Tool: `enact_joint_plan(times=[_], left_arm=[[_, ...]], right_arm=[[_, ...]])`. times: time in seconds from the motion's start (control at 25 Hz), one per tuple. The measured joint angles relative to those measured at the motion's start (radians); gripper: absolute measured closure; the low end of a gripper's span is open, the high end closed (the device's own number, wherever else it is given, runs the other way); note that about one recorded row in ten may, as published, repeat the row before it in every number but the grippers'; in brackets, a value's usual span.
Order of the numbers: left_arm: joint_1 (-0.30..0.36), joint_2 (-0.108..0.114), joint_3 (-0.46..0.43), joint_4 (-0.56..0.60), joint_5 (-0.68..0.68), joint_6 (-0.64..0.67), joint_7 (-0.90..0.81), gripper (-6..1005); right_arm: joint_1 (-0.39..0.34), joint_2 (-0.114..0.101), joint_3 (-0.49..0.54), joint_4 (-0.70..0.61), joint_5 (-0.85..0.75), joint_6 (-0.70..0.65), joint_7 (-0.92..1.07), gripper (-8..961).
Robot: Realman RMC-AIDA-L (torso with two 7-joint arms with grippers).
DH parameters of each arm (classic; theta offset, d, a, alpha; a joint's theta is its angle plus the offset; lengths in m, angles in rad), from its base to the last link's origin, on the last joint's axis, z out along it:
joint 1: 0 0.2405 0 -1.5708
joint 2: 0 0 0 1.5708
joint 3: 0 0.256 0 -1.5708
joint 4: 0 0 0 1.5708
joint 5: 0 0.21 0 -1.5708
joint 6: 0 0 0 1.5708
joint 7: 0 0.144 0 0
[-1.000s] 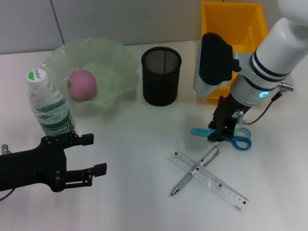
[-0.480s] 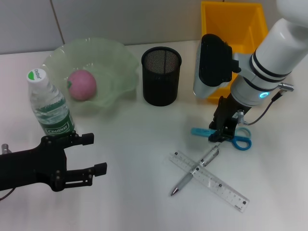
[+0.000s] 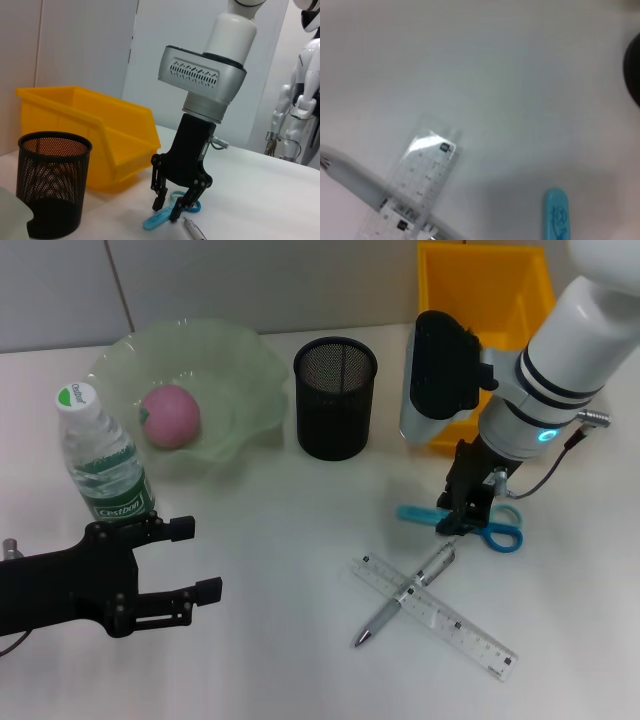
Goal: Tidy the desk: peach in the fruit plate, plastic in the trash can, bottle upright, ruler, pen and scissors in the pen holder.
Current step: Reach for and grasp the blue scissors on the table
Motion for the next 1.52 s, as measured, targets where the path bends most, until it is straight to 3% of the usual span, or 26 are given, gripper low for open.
enact_joint_plan(times=[1.52], left_arm=[[-0.003,0.001,-0.002,0.000,0.000,-0.002,0.005,154]], right_arm=[[0.019,-0.001,0.000,0.021,-0.023,-0.006,0.014,675]])
